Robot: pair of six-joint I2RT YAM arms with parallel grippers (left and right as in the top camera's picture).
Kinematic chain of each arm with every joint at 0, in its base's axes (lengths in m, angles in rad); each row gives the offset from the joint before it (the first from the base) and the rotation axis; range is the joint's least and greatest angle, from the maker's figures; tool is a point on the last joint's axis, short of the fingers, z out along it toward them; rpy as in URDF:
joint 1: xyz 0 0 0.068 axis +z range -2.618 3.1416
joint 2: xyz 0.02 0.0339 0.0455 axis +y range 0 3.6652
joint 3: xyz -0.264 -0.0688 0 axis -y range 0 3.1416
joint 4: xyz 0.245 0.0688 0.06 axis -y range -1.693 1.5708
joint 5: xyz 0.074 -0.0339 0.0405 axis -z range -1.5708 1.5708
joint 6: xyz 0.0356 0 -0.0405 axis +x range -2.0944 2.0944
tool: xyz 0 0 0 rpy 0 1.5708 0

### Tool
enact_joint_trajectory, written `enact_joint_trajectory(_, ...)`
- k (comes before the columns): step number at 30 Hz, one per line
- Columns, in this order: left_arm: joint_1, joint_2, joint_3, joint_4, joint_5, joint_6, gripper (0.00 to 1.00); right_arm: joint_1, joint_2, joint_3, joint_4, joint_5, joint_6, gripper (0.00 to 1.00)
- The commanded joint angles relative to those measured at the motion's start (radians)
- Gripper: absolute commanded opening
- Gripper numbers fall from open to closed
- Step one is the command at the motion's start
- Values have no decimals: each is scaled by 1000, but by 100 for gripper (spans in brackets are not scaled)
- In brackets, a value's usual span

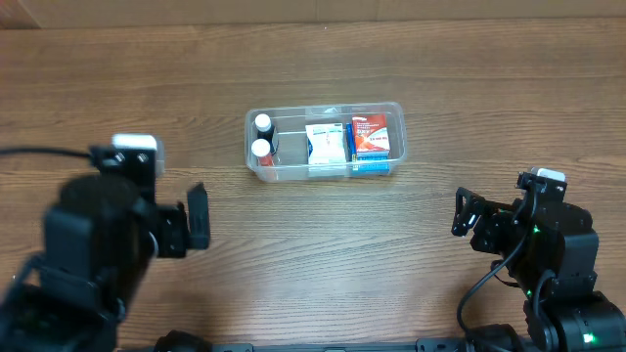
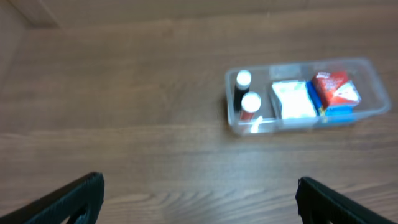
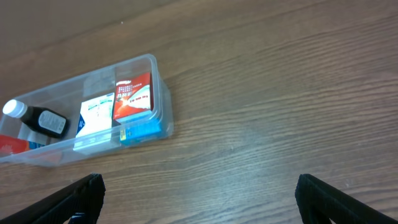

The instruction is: Pack container

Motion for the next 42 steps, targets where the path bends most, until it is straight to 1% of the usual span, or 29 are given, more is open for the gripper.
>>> enact_joint_trajectory(1, -5, -192, -285, 143, -67, -31, 100, 5, -5, -2, 8, 9, 5, 100)
enact_joint_trajectory(5, -5, -306, -500, 291, -220, -88, 100, 5, -5, -2, 7, 9, 4, 100)
enact_joint_trajectory(8, -5, -319, -608, 391, -267, -88, 100, 5, -5, -2, 7, 9, 4, 100)
enact_joint_trajectory(15, -5, -278, -754, 386, -249, -88, 100, 5, -5, -2, 7, 9, 4, 100)
enact_joint_trajectory(21, -5, -237, -800, 383, -249, -88, 100, 5, -5, -2, 7, 9, 4, 100)
enact_joint_trajectory(30, -5, -182, -804, 382, -249, -88, 100, 5, -6, -2, -15, 11, 0, 100)
enact_joint_trajectory(33, -5, -166, -804, 382, -249, -88, 100, 6, -38, -23, 2, 8, 0, 100)
enact_joint_trajectory(35, -5, -158, -804, 383, -249, -88, 100, 6, -58, -51, 40, 9, -14, 100)
enact_joint_trajectory(38, -5, -148, -804, 382, -249, -88, 100, 5, -116, -142, 153, -6, -97, 100)
enact_joint_trajectory(39, -5, -146, -804, 382, -249, -88, 100, 5, -165, -205, 225, -18, -135, 100)
enact_joint_trajectory(42, -5, -142, -804, 382, -249, -88, 100, 5, -278, -326, 355, -21, -143, 100)
